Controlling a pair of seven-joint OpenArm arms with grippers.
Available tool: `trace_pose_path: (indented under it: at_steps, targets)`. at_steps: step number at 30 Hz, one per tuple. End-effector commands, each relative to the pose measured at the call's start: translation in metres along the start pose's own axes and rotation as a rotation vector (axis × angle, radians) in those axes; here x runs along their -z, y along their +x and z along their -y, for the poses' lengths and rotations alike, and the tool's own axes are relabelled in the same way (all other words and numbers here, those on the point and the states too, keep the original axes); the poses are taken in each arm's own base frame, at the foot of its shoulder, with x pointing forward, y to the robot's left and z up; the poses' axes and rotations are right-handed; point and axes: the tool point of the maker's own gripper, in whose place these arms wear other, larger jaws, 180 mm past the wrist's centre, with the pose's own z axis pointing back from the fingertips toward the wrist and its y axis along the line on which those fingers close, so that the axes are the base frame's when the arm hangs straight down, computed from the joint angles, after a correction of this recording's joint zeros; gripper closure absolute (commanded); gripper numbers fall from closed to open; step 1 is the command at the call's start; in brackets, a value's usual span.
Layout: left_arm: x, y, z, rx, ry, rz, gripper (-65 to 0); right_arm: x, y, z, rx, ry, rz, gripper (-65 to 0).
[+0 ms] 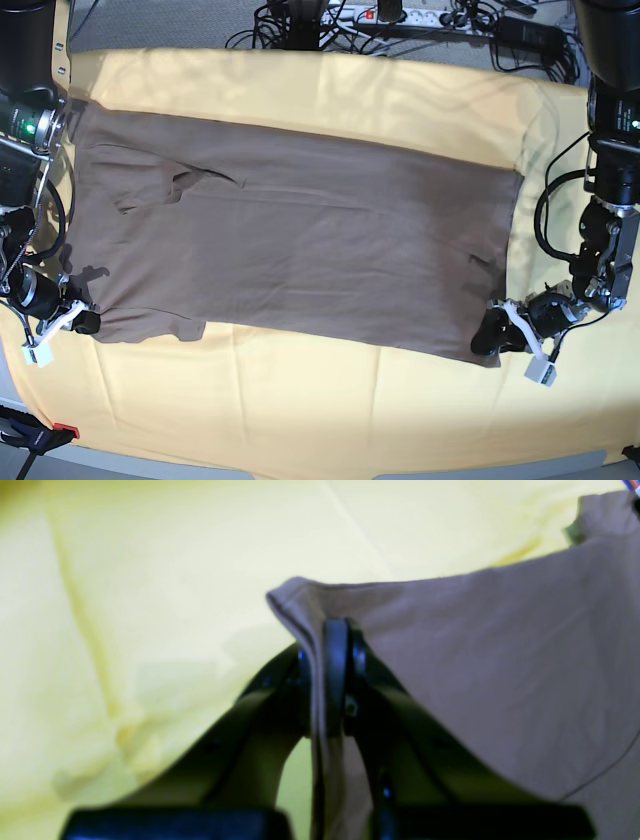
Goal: Fold the T-shirt properly
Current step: 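Lift and fold the grasped edge over toward the collar edge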
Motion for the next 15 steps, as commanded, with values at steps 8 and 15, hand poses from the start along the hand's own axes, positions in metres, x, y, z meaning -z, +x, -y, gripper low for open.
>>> trace_pose_path:
  at_steps: [8,15]
  targets:
    - [-0.004,0.016,0.006,-0.007,-0.044,0.016,0.0,-0.009,0.015,-0.001,-0.019,0.029,0.025,0.0]
    - [-0.015,0.010,0.008,-0.102,-0.085,-0.029,0.0,-0.014,-0.019,-0.006,0.045,0.080,-0.062,0.0]
